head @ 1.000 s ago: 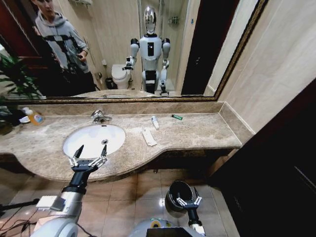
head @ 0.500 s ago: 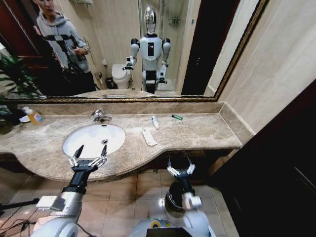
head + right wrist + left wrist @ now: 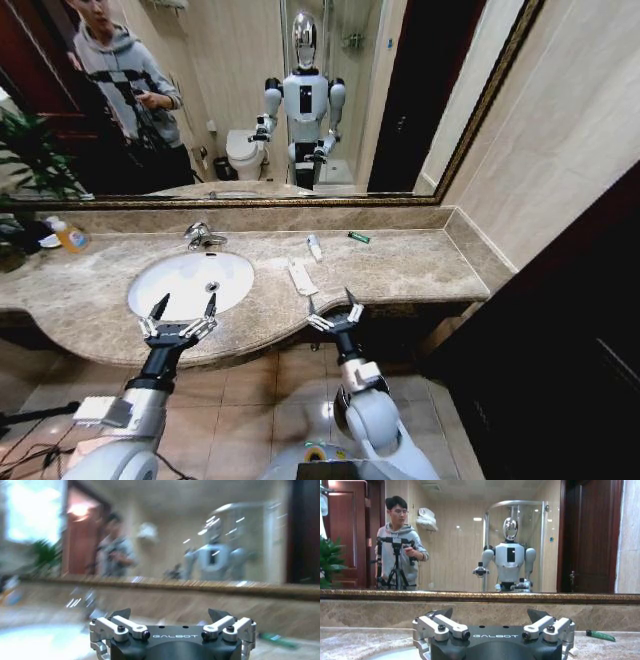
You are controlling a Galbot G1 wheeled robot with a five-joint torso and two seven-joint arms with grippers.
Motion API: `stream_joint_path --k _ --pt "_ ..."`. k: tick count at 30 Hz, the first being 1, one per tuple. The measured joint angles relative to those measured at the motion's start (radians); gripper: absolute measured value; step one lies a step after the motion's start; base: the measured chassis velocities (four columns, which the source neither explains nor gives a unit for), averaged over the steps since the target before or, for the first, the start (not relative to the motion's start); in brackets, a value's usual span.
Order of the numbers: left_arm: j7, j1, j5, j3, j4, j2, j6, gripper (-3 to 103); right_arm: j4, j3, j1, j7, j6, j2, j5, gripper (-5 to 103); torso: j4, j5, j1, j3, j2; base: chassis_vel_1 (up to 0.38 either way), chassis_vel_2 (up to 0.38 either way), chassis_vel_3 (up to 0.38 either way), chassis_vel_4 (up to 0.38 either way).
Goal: Pick up the trash from the sink and place it in the trash bin.
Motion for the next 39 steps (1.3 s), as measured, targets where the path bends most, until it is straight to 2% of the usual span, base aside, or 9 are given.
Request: stream_joint_path --k 1,2,3,4,6,10,20,27,39 --pt "0.0 0.0 0.0 0.0 0.0 0.0 0.0 100 -0.024 0.014 0.022 -0.031 0.005 -0.038 0.0 100 0.0 -0.0001 0.0 0.0 0.0 0.0 0.0 0.0 0.0" --pt "0.0 0.0 0.0 0.0 0.0 0.0 0.0 100 -0.041 0.032 0.041 -0.056 0.013 -0.071 0.002 100 0.0 -0.0027 0.0 0.0 0.0 0.0 0.0 0.0 0.0" --pt "0.0 0.0 0.0 0.0 0.0 0.0 0.0 100 -0.076 0.053 0.075 -0.098 0.03 -0.13 0.008 100 -0.0003 -0.0025 0.0 0.0 0.0 0.0 0.0 0.0 0.0" --pt "0.0 0.0 0.0 0.0 0.0 0.0 0.0 100 -0.076 0.053 0.075 -0.098 0.03 -0.13 0.008 100 -0.0003 -0.0025 0.0 0.0 0.0 0.0 0.0 0.0 0.0" --pt "0.0 0.0 0.0 0.0 0.0 0.0 0.0 100 -0.13 0.081 0.14 -0.149 0.048 -0.213 0.047 100 -0.0002 -0.0028 0.0 0.0 0.0 0.0 0.0 0.0 0.0" --pt "0.0 0.0 0.0 0.0 0.0 0.0 0.0 100 -0.157 0.081 0.208 -0.164 0.028 -0.262 0.132 100 -0.0002 -0.0036 0.0 0.0 0.0 0.0 0.0 0.0 0.0" --pt "0.0 0.0 0.0 0.0 0.0 0.0 0.0 100 -0.15 -0.025 0.297 -0.16 -0.069 -0.251 0.197 100 0.0 -0.0041 0.0 0.0 0.0 0.0 0.0 0.0 0.0" --pt "0.0 0.0 0.0 0.0 0.0 0.0 0.0 100 -0.215 -0.123 0.388 -0.136 -0.174 -0.246 0.315 100 -0.0001 -0.0042 0.0 0.0 0.0 0.0 0.0 0.0 0.0" --pt "0.0 0.0 0.0 0.0 0.0 0.0 0.0 100 -0.329 -0.173 0.472 -0.087 -0.208 -0.192 0.291 100 -0.0001 -0.0042 0.0 0.0 0.0 0.0 0.0 0.0 0.0"
